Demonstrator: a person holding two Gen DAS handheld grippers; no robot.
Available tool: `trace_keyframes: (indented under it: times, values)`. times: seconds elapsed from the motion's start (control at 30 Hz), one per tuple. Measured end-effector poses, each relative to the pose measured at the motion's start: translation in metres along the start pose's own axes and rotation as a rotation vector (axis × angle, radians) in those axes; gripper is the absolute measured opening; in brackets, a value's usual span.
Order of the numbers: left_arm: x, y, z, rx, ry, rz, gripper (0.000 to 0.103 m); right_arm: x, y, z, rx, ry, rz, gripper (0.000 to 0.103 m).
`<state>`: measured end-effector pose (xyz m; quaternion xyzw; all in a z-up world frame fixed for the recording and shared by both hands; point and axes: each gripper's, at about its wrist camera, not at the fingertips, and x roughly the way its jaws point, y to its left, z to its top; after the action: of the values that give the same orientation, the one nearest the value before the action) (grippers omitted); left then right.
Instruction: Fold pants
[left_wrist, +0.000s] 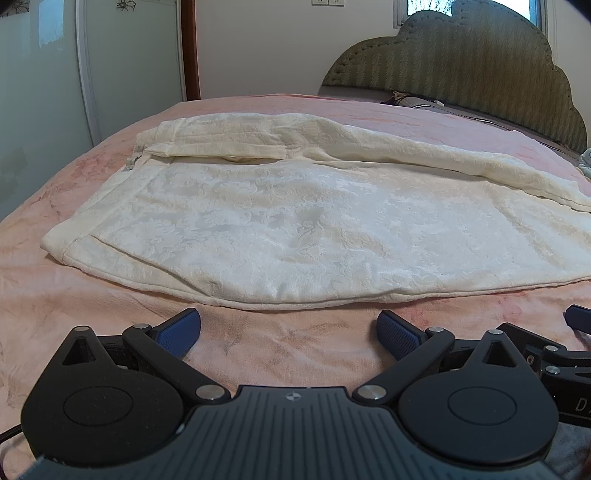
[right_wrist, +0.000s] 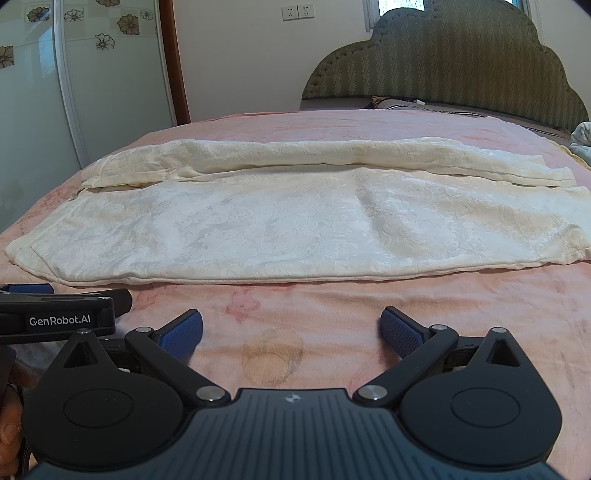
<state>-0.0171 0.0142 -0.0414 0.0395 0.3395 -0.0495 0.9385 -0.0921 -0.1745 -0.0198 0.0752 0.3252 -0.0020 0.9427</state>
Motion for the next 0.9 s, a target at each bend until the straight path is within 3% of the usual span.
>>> trace_keyframes:
  times: [0.3,0.53,0.77,0.9]
  values:
    - [-0.008,0.009,0.012,-0.002,0.041,-0.026,0.102,-0.001,-0.008,0.001,0.011,0.003,0.037,0.103]
    - [-0.024,0.02,0.03,-0.016,-0.003,-0.029,0.102,-0.007,-0.018,0.005,0.064,0.012,0.103,0.103]
    - [-0.023,0.024,0.049,0.009,-0.031,0.017,0.102,-0.011,-0.027,0.022,0.167,0.017,0.257,0.103]
    - [-0.012,0.029,0.059,0.021,-0.036,0.04,0.103,-0.011,-0.016,0.042,0.059,-0.021,0.264,0.103]
